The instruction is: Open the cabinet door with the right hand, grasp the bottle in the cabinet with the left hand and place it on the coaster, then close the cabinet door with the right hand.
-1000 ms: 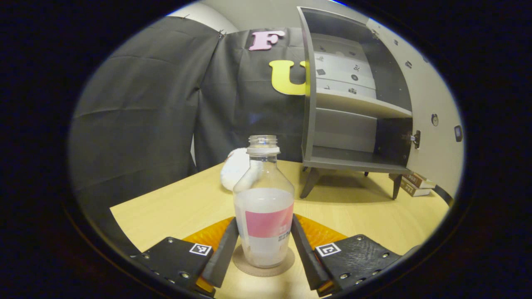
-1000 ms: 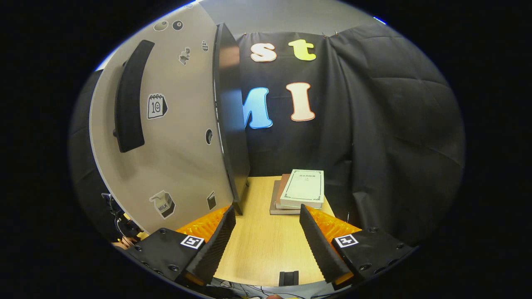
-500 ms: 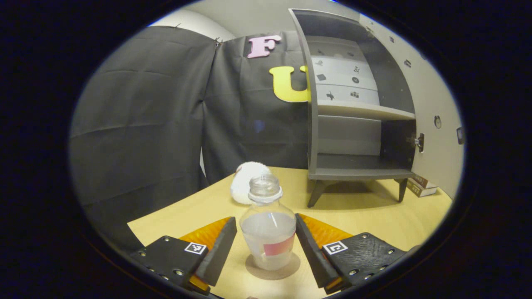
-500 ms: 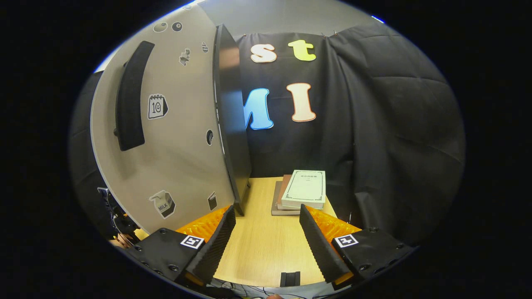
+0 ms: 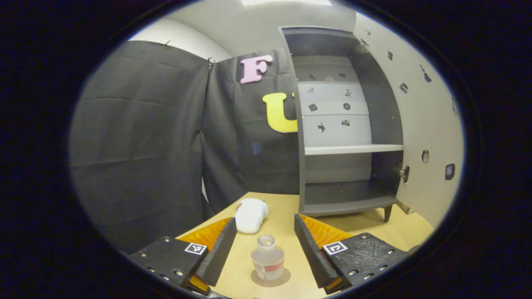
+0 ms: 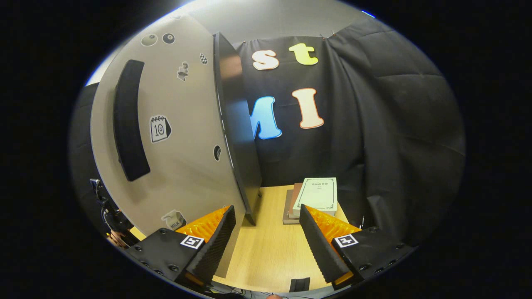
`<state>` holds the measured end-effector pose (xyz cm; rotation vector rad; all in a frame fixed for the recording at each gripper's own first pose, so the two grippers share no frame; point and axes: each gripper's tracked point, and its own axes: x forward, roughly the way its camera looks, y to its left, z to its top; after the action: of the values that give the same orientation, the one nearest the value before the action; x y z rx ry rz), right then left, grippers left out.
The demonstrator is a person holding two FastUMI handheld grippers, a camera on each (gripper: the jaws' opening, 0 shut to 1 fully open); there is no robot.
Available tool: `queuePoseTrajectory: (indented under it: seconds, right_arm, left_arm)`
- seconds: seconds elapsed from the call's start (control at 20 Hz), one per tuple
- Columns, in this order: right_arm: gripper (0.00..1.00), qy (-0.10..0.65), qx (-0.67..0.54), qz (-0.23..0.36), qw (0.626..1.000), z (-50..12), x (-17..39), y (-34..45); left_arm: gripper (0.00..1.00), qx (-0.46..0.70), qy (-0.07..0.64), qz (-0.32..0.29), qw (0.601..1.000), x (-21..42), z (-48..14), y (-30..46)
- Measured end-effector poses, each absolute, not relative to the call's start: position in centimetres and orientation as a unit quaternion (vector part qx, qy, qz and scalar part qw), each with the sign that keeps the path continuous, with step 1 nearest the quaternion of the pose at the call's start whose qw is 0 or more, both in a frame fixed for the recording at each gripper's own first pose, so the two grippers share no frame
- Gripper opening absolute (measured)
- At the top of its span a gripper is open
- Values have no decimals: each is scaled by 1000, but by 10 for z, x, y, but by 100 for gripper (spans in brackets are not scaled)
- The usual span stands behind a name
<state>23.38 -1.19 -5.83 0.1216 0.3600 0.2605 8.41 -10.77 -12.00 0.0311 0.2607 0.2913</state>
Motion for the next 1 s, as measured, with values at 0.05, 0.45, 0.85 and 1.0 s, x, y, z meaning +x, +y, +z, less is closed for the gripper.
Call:
queuePoseTrajectory:
  seconds: [0.05,0.45,0.85,1.0]
  right_arm:
    - [92,175,63,133,973,-55,236,-11]
    - [98,124,81,156,977,2,245,-3]
    - [92,98,61,135,984,34,242,26]
    - [94,89,12,104,990,38,240,29]
  left_arm:
    - [86,14,128,149,980,82,-99,-107]
    - [85,-4,72,124,990,71,40,-116]
    - [84,-11,79,76,994,76,55,-88]
    - [84,-11,78,68,995,75,52,-59]
